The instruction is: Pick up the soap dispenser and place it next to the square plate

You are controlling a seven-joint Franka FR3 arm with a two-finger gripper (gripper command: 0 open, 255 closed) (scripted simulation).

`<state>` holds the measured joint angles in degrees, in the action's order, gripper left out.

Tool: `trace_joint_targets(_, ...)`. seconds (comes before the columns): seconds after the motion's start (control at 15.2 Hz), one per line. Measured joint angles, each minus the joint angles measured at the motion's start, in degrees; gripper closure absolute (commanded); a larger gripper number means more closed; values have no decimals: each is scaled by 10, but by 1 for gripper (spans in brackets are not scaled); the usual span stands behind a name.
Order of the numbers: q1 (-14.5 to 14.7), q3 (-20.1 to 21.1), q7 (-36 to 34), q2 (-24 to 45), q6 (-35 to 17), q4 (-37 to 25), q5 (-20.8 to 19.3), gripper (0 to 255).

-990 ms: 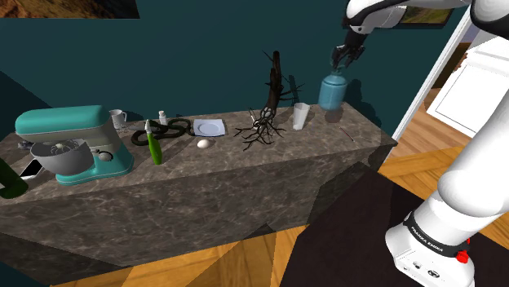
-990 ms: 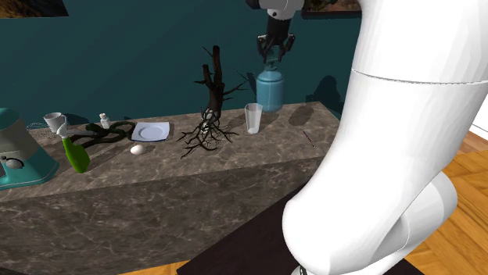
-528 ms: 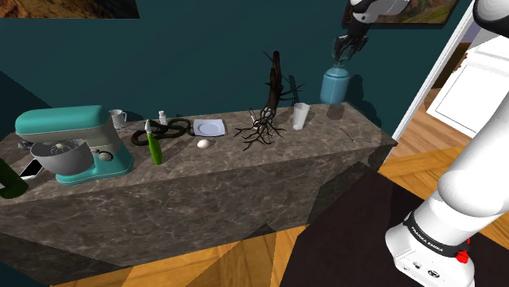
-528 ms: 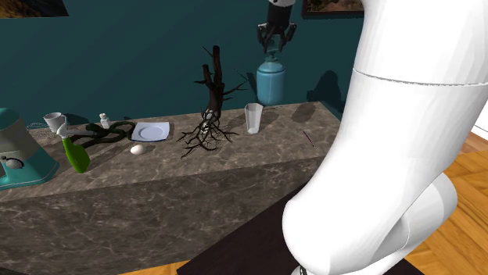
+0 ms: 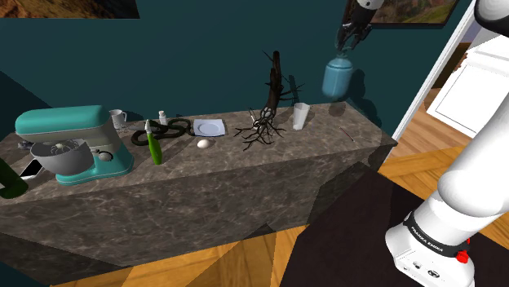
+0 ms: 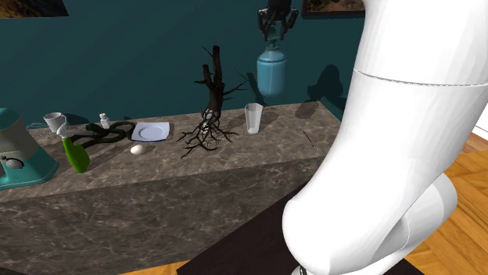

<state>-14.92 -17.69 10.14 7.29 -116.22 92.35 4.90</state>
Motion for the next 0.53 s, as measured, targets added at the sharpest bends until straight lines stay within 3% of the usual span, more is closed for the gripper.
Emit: trace_joint_targets(0.53, 42, 27, -73, 7, -41, 32, -23, 255)
